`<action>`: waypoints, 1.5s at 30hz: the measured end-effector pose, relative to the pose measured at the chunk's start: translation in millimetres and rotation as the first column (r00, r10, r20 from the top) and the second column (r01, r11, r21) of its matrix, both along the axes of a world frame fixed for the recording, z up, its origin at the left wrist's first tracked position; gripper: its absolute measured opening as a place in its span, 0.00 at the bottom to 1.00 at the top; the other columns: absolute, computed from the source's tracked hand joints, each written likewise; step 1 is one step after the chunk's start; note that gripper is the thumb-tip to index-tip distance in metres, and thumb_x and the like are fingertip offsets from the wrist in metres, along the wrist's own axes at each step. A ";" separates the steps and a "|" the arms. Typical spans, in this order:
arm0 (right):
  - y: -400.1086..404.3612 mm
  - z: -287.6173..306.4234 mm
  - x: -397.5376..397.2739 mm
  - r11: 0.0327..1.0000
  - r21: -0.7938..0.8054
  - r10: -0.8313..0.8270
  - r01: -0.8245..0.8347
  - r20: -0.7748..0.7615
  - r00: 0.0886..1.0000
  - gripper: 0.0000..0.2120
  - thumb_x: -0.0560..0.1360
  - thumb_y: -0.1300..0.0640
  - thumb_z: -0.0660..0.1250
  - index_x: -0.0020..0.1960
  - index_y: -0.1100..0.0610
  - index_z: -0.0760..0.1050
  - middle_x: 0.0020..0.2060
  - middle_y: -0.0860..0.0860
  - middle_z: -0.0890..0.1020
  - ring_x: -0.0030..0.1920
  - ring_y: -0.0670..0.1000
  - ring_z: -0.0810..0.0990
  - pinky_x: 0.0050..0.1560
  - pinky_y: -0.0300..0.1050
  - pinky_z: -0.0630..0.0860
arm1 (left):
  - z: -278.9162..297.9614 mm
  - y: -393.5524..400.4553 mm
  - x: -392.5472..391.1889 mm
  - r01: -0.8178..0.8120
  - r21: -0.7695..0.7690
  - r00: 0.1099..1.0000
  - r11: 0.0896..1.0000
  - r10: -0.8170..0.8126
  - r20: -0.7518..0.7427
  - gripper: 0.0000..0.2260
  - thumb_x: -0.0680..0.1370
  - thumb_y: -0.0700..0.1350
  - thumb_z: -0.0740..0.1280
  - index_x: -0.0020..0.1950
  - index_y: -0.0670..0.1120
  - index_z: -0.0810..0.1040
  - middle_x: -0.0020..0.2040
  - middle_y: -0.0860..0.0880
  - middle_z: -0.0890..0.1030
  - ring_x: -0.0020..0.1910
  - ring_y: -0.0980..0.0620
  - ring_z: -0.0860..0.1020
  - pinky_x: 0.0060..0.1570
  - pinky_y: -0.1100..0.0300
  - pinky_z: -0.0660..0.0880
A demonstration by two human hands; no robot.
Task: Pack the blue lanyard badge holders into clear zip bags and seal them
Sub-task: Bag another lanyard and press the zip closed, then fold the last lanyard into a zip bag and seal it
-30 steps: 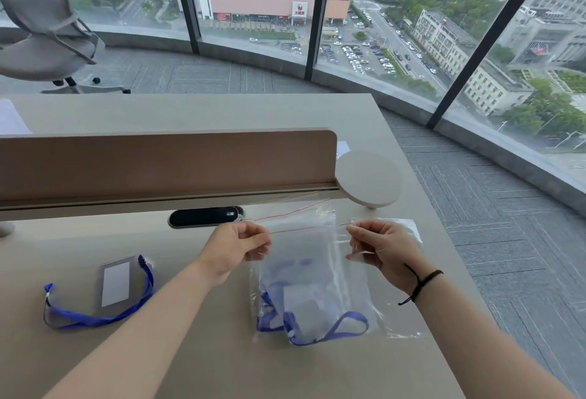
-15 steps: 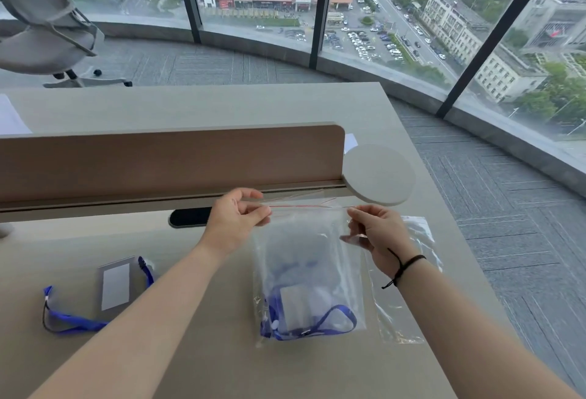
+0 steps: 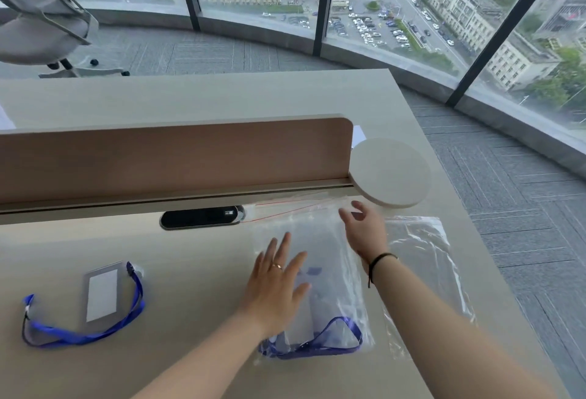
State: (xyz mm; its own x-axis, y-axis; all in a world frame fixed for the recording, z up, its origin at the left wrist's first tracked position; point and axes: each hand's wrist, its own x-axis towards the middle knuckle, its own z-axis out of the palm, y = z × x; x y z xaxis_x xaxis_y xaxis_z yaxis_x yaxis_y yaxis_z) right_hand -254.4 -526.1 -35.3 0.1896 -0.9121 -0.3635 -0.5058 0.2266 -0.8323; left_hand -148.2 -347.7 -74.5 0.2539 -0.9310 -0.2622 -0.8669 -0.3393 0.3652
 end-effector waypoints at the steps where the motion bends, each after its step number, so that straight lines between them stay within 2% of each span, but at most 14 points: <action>1: 10.7 -7.4 -7.9 0.969 -0.218 0.080 -0.116 -0.165 0.983 0.22 0.77 0.53 0.68 0.69 0.58 0.71 0.61 0.55 0.78 0.61 0.56 0.77 0.65 0.52 0.71 | -8.3 -0.7 -3.6 0.017 0.066 1.000 0.998 -0.018 0.014 0.27 0.84 0.61 0.48 0.82 0.58 0.44 0.79 0.52 0.28 0.79 0.47 0.30 0.78 0.48 0.36; 2: 26.3 -14.5 -17.2 0.862 -0.420 0.154 -0.284 -0.315 0.936 0.23 0.77 0.52 0.67 0.70 0.57 0.70 0.66 0.55 0.75 0.66 0.55 0.73 0.68 0.51 0.69 | -16.0 -1.9 -6.0 0.014 0.110 1.000 0.994 -0.016 0.021 0.28 0.84 0.62 0.46 0.81 0.58 0.40 0.78 0.52 0.26 0.78 0.47 0.28 0.77 0.47 0.35; 3: 42.8 -21.3 -25.7 0.715 -0.515 0.239 -0.472 -0.454 0.858 0.23 0.78 0.51 0.66 0.71 0.55 0.68 0.70 0.54 0.71 0.71 0.55 0.69 0.71 0.52 0.66 | -24.1 -3.4 -6.6 0.000 0.137 1.000 0.991 -0.004 0.028 0.29 0.83 0.63 0.44 0.81 0.58 0.37 0.77 0.52 0.25 0.77 0.48 0.27 0.77 0.47 0.33; 5: 66.0 -39.9 -37.7 0.505 -0.396 0.423 -0.767 -0.661 0.620 0.25 0.81 0.45 0.57 0.76 0.48 0.59 0.79 0.50 0.58 0.79 0.54 0.54 0.78 0.53 0.53 | -36.2 -6.2 -5.6 -0.023 0.174 0.999 0.984 0.014 0.052 0.30 0.82 0.66 0.40 0.79 0.58 0.30 0.76 0.53 0.23 0.75 0.48 0.24 0.76 0.46 0.31; 7: 72.3 -60.3 -44.3 0.458 -0.208 0.516 -0.864 -0.730 0.449 0.28 0.82 0.40 0.47 0.79 0.46 0.48 0.79 0.46 0.44 0.80 0.53 0.42 0.77 0.53 0.39 | -45.0 -6.5 -4.3 -0.023 0.205 0.998 0.978 0.011 0.059 0.31 0.81 0.68 0.39 0.76 0.60 0.26 0.74 0.54 0.21 0.74 0.49 0.23 0.76 0.44 0.32; 11: 65.6 -76.1 -44.8 0.490 -0.039 0.567 -0.871 -0.744 0.353 0.31 0.79 0.35 0.35 0.79 0.44 0.36 0.77 0.44 0.34 0.76 0.52 0.29 0.72 0.53 0.29 | -51.4 -7.4 -1.6 -0.039 0.242 0.999 0.969 0.029 0.043 0.31 0.80 0.69 0.39 0.76 0.61 0.27 0.75 0.53 0.22 0.75 0.48 0.24 0.78 0.43 0.34; 13: 63.3 -77.5 -43.2 0.486 -0.034 0.563 -0.873 -0.752 0.343 0.29 0.81 0.36 0.38 0.79 0.44 0.38 0.79 0.45 0.38 0.78 0.52 0.33 0.73 0.53 0.29 | -51.7 -10.1 -1.6 -0.042 0.266 0.999 0.963 0.035 0.031 0.31 0.80 0.69 0.39 0.78 0.60 0.29 0.79 0.50 0.28 0.78 0.46 0.29 0.78 0.43 0.36; 17: 58.7 -75.0 -41.3 0.500 -0.040 0.551 -0.865 -0.756 0.353 0.26 0.81 0.37 0.44 0.77 0.44 0.55 0.77 0.44 0.61 0.79 0.49 0.53 0.76 0.54 0.33 | -48.6 -14.7 -4.8 -0.060 0.259 0.998 0.964 0.054 0.032 0.31 0.81 0.68 0.41 0.81 0.56 0.45 0.83 0.46 0.51 0.81 0.42 0.48 0.79 0.42 0.44; 19: 58.8 -71.3 -41.2 0.520 -0.018 0.560 -0.854 -0.747 0.357 0.26 0.81 0.37 0.45 0.75 0.44 0.60 0.74 0.43 0.67 0.77 0.48 0.59 0.77 0.56 0.35 | -45.5 -15.5 -5.8 -0.057 0.245 0.998 0.968 0.047 0.045 0.31 0.81 0.68 0.43 0.80 0.55 0.50 0.82 0.46 0.56 0.80 0.42 0.53 0.79 0.42 0.48; 22: 60.7 -65.6 -40.7 0.526 -0.057 0.541 -0.849 -0.747 0.386 0.28 0.80 0.37 0.49 0.77 0.46 0.55 0.76 0.44 0.63 0.78 0.49 0.56 0.78 0.57 0.37 | -41.7 -13.9 -4.8 -0.046 0.218 0.999 0.975 0.039 0.038 0.31 0.81 0.68 0.45 0.80 0.56 0.48 0.81 0.45 0.56 0.80 0.41 0.52 0.78 0.40 0.46; 27: 63.7 -52.7 -35.8 0.560 -0.160 0.508 -0.813 -0.709 0.489 0.32 0.79 0.36 0.53 0.79 0.46 0.48 0.78 0.46 0.57 0.79 0.49 0.52 0.78 0.55 0.42 | -36.3 -3.2 -1.9 -0.071 0.164 0.997 0.984 0.074 -0.009 0.32 0.80 0.68 0.42 0.80 0.59 0.37 0.82 0.49 0.34 0.80 0.45 0.34 0.79 0.43 0.40; 29: 68.0 -48.5 -31.1 0.565 -0.173 0.496 -0.807 -0.710 0.499 0.32 0.79 0.35 0.53 0.79 0.46 0.49 0.78 0.46 0.58 0.79 0.49 0.53 0.79 0.55 0.45 | -31.5 3.3 0.5 -0.072 0.157 0.997 0.985 0.076 -0.019 0.31 0.81 0.67 0.43 0.81 0.59 0.38 0.81 0.50 0.32 0.80 0.46 0.33 0.79 0.45 0.40; 35: 103.8 -35.9 4.4 0.571 -0.299 0.468 -0.765 -0.647 0.602 0.24 0.78 0.40 0.60 0.71 0.48 0.68 0.64 0.48 0.76 0.65 0.51 0.74 0.69 0.48 0.68 | -20.0 48.0 27.0 -0.208 0.118 0.969 0.971 0.221 -0.113 0.30 0.83 0.63 0.52 0.81 0.54 0.49 0.83 0.48 0.48 0.82 0.45 0.48 0.79 0.48 0.50; 45: 205.8 -40.8 141.2 0.572 -0.152 0.688 -0.806 -0.446 0.572 0.21 0.78 0.45 0.63 0.69 0.49 0.68 0.62 0.49 0.76 0.61 0.52 0.75 0.58 0.48 0.74 | -17.0 191.1 157.8 -0.579 0.019 0.810 0.815 0.578 -0.096 0.24 0.81 0.52 0.63 0.76 0.49 0.64 0.75 0.49 0.67 0.75 0.46 0.63 0.71 0.52 0.66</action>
